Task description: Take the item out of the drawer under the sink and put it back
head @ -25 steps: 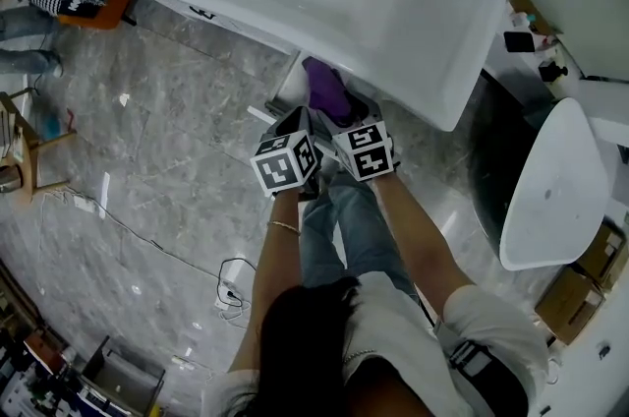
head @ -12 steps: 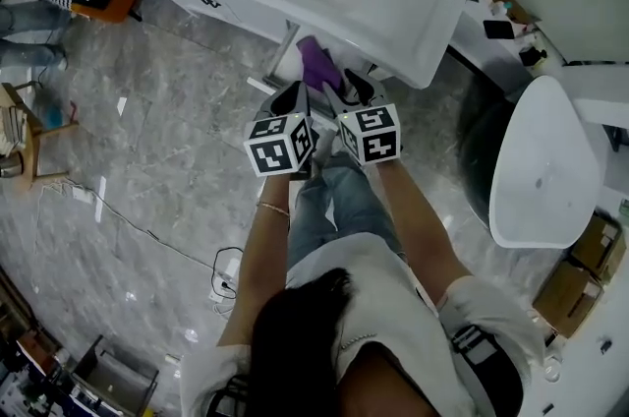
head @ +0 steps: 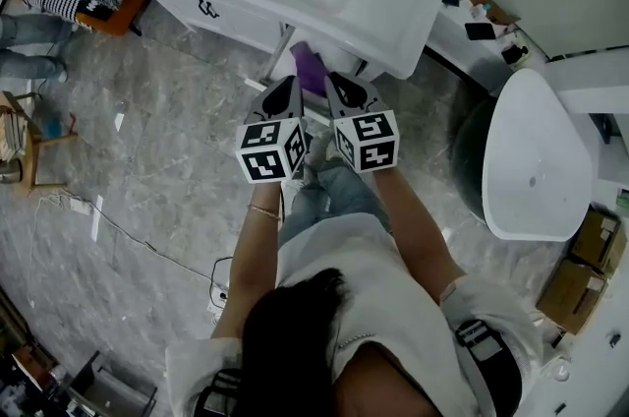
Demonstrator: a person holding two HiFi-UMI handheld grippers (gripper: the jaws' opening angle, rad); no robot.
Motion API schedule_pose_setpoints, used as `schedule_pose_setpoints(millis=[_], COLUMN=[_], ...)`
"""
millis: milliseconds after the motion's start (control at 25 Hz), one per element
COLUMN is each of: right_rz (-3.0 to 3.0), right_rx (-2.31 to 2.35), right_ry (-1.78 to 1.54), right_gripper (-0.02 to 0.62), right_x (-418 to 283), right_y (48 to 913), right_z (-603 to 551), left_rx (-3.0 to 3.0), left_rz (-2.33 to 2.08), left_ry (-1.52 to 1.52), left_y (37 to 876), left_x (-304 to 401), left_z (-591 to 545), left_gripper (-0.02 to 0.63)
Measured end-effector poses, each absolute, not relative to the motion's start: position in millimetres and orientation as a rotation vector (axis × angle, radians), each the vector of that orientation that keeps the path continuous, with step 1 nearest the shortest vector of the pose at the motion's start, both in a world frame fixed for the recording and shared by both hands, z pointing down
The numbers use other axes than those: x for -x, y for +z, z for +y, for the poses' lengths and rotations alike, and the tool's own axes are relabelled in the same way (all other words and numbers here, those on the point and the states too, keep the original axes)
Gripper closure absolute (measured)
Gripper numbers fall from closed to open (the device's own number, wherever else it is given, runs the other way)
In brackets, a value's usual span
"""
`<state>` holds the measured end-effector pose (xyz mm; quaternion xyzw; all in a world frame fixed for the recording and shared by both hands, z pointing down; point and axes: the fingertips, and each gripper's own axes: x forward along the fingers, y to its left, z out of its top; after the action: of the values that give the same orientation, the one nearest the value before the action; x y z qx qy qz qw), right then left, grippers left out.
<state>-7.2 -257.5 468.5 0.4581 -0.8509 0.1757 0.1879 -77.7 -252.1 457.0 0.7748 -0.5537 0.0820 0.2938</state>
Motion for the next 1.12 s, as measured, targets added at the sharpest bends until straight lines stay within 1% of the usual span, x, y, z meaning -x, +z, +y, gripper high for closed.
schedule_pose_setpoints(millis=[80,200,560,1000,1120], right_rz=[-2.392,-2.382,-2.416,-2.464,-2.457], right_rx=[-1.315,-1.334,-1.354,-1.377,-1.364], right_ry=[0.488,0.44,0.321,0.273,0.211], right_gripper=[0.575,0.58,0.58,0.58,0.58], right_x=[9,12,13,12,13], right_y=[460,447,407,389,383], right_z=[-252,-244,-235,-230,-228], left_rx=[-2.078,-2.108,-2.159,-2.197,-2.21], left_rz=[-1.474,-1.47,-1.491,-1.508,-1.496], left_ry=[0.213,0.198,0.104,0.101,0.115], left_y=[451,441,407,394,393], left_x=[79,78,73,65,61], left_z=[-247,-238,-225,-225,-223], left_gripper=[0.601,0.601,0.601,0.601,0.603])
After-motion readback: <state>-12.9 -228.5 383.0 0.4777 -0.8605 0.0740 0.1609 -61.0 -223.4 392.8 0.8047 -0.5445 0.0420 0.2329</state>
